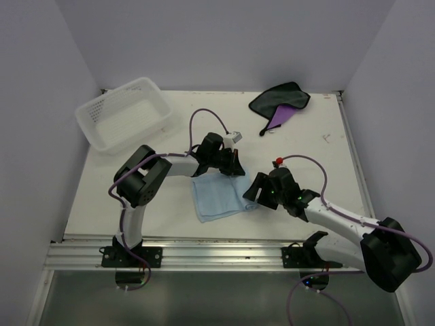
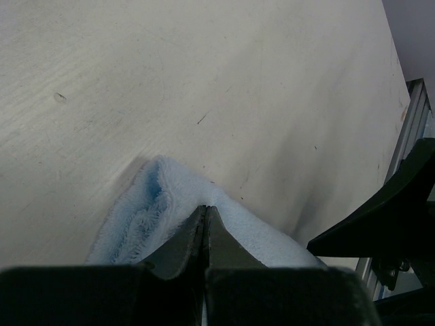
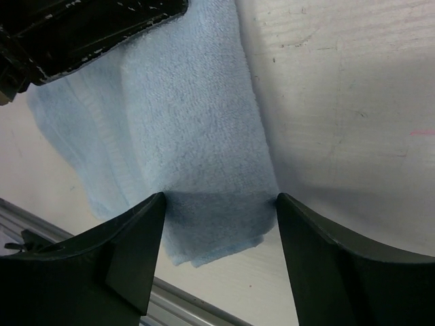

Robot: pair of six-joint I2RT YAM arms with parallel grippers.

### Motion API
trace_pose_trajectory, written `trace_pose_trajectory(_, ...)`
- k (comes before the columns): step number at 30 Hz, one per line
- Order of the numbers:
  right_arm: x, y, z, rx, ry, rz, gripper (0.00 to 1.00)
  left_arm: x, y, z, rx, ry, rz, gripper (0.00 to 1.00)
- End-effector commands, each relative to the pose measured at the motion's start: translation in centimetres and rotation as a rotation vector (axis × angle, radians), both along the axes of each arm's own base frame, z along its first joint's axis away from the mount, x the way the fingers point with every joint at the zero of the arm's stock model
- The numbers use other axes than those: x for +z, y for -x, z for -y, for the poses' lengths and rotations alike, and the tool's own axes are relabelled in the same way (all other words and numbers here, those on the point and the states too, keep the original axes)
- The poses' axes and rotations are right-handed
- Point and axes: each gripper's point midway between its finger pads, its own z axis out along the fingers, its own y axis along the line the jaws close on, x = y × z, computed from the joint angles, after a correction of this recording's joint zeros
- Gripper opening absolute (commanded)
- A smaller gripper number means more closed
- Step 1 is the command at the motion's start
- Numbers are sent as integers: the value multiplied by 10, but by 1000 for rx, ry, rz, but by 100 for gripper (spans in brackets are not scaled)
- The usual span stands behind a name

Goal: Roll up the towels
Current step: Roll the towel

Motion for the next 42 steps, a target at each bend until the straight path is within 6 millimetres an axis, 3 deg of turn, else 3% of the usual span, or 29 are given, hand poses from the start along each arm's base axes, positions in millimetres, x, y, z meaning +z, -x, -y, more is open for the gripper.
trace_pose_trajectory(1, -4, -4, 0, 27, 27, 12, 72, -4, -9, -10, 31, -49, 36, 0)
trace_pose_trajectory(5, -6, -5, -6, 55, 15, 11, 82, -4, -9, -11, 34, -51, 36, 0)
trace_pose_trajectory(11, 11, -9, -5, 73, 14, 76, 91, -5, -9, -11, 35, -55, 34, 0)
trace_pose_trajectory(17, 23, -12, 1, 64, 38, 106, 91, -6, -8, -12, 36, -54, 31, 0)
trace_pose_trajectory(23, 22, -21, 12, 18, 12, 98, 89, -3, -8, -13, 37, -55, 40, 0)
trace_pose_trajectory(30, 22, -30, 6, 25, -46, 84, 88, -2, -7, -13, 38, -47, 37, 0)
trace_pose_trajectory(42, 3, -35, -6, 71, -65, 57, 83, -2, -4, -15, 47, -39, 34, 0)
